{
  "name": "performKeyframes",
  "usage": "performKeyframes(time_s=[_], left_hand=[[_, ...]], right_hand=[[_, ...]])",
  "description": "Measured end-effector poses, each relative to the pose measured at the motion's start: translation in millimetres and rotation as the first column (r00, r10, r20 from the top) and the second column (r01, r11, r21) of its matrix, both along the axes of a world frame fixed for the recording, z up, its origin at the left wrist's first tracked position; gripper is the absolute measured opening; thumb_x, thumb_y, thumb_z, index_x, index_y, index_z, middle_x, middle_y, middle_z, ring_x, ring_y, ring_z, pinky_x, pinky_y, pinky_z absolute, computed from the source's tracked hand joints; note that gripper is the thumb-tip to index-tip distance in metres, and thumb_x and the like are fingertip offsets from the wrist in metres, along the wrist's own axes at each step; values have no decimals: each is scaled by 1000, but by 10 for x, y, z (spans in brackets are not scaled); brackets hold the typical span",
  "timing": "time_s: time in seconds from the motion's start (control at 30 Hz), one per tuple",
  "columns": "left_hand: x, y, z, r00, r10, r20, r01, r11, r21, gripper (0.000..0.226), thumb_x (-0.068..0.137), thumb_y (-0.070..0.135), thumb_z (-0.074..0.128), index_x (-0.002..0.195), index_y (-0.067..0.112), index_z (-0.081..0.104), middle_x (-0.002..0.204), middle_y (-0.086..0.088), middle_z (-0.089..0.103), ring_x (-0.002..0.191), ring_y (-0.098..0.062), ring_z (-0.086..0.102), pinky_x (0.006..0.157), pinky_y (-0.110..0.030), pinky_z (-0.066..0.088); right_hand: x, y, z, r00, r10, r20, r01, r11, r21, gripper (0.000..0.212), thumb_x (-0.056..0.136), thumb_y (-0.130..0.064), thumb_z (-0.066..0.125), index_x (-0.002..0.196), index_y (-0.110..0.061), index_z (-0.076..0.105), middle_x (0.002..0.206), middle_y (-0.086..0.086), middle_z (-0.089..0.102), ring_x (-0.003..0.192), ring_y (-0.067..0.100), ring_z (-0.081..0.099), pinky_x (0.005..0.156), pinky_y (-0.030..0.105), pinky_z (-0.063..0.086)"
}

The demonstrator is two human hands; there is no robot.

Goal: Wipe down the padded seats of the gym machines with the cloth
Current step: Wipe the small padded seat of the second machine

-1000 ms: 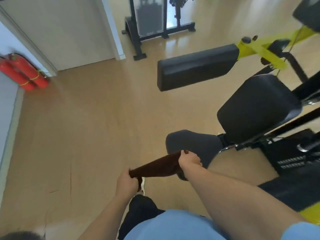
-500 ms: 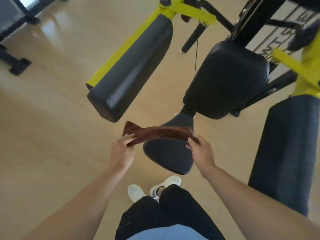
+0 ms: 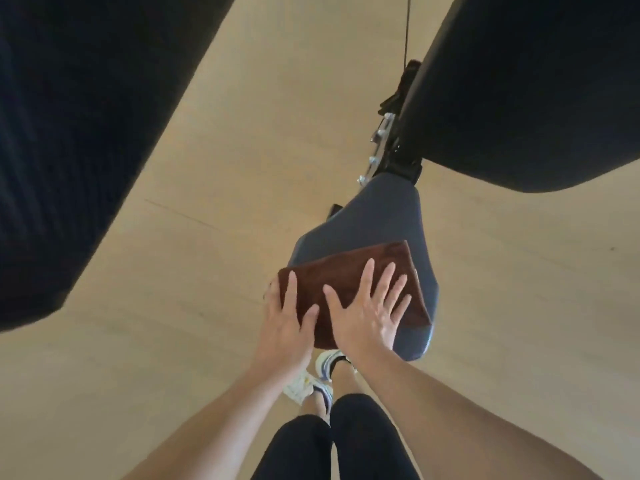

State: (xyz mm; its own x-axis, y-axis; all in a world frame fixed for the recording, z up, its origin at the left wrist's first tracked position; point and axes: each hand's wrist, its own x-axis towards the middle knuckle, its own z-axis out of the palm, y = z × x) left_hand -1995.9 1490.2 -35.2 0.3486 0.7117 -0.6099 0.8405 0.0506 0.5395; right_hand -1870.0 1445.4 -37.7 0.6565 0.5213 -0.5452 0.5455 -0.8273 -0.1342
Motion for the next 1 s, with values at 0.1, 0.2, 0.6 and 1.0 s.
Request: performKeyframes(time_s=[0.1, 0.2, 0.6, 1.0], left_hand=[[177, -17, -260, 997, 18, -77, -5, 987, 161, 70, 103, 46, 30, 160, 23, -3, 167, -12, 0, 154, -34, 2, 124, -50, 17], [222, -48, -358, 991, 46, -127, -7, 956, 292, 67, 103, 45, 35, 159, 18, 8, 162, -17, 17, 146, -41, 24, 118, -52, 31], [705, 588, -356, 976, 10, -218, 75, 924, 375, 54, 102, 43, 33, 147, 14, 39, 131, -9, 58, 106, -29, 59, 85, -41, 51], [968, 821, -445, 975, 133, -178, -43, 899, 436, 37, 101, 39, 30, 113, 19, 59, 101, 3, 69, 89, -21, 64, 73, -34, 49]], right_hand=[[0, 19, -205, 989, 109, 98, -113, 993, 32, 88, 93, -72, 3, 161, -16, -5, 169, 13, -8, 154, 36, -14, 125, 53, -9], [139, 37, -290, 958, 262, 116, -270, 961, 65, 82, 97, -64, -1, 162, -13, 0, 170, 9, -4, 155, 32, -13, 126, 49, -5], [692, 848, -395, 816, 560, 146, -578, 786, 219, 64, 105, -44, 18, 160, -12, 23, 170, 4, 12, 157, 22, 0, 127, 42, 5], [964, 1326, -497, 735, 634, 241, -677, 710, 194, 58, 104, -48, 19, 145, -26, 53, 166, 3, 27, 156, 32, 1, 126, 51, 3]])
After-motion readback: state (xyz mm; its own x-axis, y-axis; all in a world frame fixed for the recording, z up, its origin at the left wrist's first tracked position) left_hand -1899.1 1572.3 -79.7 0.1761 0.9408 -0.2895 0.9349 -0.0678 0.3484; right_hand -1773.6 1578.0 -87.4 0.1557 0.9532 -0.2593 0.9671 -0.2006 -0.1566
